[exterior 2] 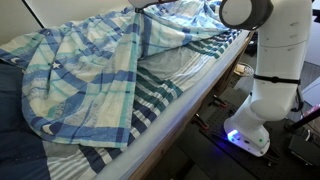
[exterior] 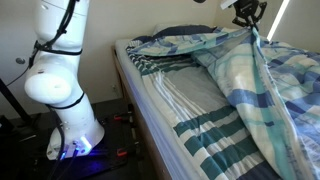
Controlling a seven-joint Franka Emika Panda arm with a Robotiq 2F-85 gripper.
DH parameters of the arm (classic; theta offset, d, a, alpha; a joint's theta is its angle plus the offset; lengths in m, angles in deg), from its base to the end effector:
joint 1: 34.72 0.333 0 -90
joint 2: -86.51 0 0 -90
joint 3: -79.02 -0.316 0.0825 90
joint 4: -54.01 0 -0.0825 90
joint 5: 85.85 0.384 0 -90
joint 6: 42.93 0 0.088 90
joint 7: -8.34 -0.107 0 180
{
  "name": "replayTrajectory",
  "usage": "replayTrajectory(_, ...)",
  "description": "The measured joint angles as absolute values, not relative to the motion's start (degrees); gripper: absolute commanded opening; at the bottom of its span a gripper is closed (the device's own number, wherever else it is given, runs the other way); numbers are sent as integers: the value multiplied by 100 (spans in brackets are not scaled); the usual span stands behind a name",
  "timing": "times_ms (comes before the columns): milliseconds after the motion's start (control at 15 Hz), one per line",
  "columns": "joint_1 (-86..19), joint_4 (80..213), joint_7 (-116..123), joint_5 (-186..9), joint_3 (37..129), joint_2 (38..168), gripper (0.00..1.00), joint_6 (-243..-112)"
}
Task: Take the top bedding off the bed
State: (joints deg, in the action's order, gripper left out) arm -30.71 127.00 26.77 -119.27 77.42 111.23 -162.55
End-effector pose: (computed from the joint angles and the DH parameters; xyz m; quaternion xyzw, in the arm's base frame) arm 0.7209 0.0389 0.5572 0.9027 0.2839 0.1513 0.2858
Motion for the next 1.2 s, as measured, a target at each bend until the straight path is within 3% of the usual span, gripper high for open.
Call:
replayTrajectory(133, -3022, 12173, 2787, -11927, 7743, 11499, 35, -16213)
replayTrajectory(667, -2957, 11139, 2954, -11946, 7815, 12116, 94, -15632)
replayTrajectory(800, -2956, 11137, 2954, -11961, 7820, 12009, 100, -15411)
replayTrajectory(1200, -2867, 12093, 2823, -11911, 7725, 11132, 100, -14853)
